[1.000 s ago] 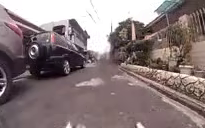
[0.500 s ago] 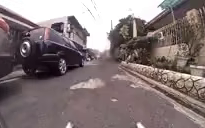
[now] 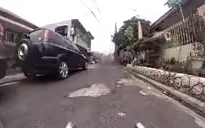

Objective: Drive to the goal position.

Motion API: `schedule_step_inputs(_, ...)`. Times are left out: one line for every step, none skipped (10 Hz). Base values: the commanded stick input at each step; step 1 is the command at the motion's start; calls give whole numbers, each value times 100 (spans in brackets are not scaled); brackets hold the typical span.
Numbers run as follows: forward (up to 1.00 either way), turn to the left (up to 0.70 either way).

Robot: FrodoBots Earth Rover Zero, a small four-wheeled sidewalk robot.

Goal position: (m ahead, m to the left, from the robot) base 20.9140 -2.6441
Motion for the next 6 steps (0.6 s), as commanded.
schedule_step_inputs(70,0)
schedule_step_inputs(70,0)
schedule_step_inputs(70,0)
schedule_step_inputs(70,0)
schedule_step_inputs(70,0)
schedule_step_inputs(70,0)
